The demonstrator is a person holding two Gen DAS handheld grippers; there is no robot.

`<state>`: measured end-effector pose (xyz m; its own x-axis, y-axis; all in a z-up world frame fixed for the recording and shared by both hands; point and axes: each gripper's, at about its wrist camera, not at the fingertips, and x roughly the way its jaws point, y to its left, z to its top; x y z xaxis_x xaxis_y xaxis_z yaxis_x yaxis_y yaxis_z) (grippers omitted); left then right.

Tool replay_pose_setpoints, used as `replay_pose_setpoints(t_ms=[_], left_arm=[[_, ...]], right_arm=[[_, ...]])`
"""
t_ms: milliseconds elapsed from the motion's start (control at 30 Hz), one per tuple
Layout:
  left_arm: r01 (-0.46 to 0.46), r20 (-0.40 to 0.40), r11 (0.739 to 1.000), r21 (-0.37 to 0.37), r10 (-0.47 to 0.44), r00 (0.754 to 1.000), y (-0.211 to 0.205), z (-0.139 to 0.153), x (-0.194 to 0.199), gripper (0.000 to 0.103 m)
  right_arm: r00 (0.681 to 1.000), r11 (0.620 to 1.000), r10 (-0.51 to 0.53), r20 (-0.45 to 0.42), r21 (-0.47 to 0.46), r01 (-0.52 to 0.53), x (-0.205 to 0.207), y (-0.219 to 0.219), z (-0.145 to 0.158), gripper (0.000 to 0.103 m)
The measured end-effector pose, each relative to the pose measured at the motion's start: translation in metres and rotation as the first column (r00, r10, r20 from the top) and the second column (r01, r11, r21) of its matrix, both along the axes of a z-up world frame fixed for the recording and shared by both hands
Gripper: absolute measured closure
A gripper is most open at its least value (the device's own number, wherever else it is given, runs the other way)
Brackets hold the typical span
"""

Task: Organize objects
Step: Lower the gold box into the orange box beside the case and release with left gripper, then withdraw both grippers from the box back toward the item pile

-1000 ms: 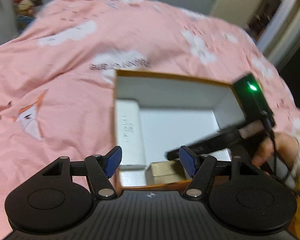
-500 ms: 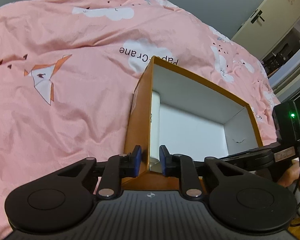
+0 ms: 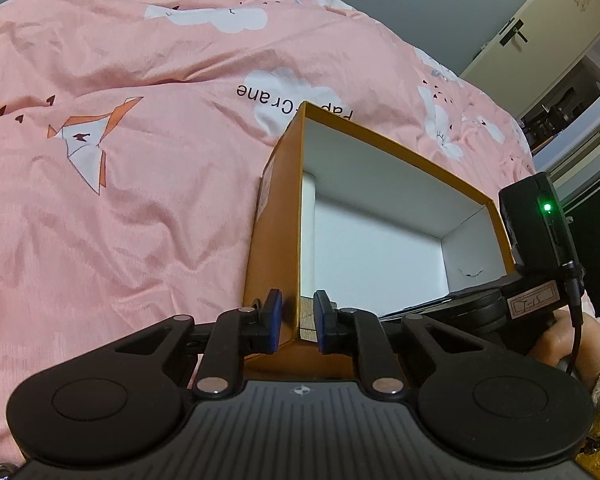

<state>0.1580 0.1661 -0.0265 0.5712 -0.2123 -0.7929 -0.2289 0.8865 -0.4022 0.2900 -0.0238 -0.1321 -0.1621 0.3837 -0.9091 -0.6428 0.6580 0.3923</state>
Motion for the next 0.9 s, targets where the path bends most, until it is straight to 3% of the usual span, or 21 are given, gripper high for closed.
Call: replay_pose_setpoints(t_ms=[133, 300, 433, 500, 700, 867, 900], left_arm=[[0.007, 0.024, 1.0, 0.013, -0.007, 1.0, -0.001, 0.003, -0.002, 0.085], [0.033, 0.139, 0.995, 0.095, -0.046, 0.989, -0.018, 0.027, -0.023, 0.085], [0.06, 0.223, 0.991, 0.119, -0.085, 0.971, -0.036, 0.045, -0.045, 0.085], [0.079, 0.247, 0.99, 0.12, -0.107, 0.963, -0.047, 0.05, -0.056, 0.085], [0.124, 0.202, 0.986, 0.111, -0.145, 0.969, -0.074, 0.041, -0.079, 0.082], [0.143, 0.101, 0.985, 0.095, -0.153, 0.983, -0.091, 0.018, -0.098, 0.082], [0.151, 0.081, 0.985, 0.084, -0.157, 0.984, -0.092, 0.014, -0.101, 0.082]], right_arm=[[1.0, 1.0, -0.022, 0.017, 0.01, 0.022, -0.001, -0.007, 0.008, 0.098], [0.983, 0.999, -0.016, 0.184, 0.052, 0.006, -0.019, -0.026, 0.042, 0.095], [0.942, 0.99, -0.065, 0.329, 0.14, 0.02, -0.044, -0.06, 0.077, 0.092], [0.927, 0.98, -0.106, 0.359, 0.198, 0.036, -0.055, -0.082, 0.089, 0.091], [0.902, 0.939, -0.244, 0.356, 0.318, 0.129, -0.099, -0.14, 0.094, 0.09], [0.888, 0.945, -0.272, 0.371, 0.279, 0.172, -0.14, -0.17, 0.081, 0.089], [0.89, 0.947, -0.273, 0.366, 0.266, 0.182, -0.146, -0.174, 0.076, 0.079]])
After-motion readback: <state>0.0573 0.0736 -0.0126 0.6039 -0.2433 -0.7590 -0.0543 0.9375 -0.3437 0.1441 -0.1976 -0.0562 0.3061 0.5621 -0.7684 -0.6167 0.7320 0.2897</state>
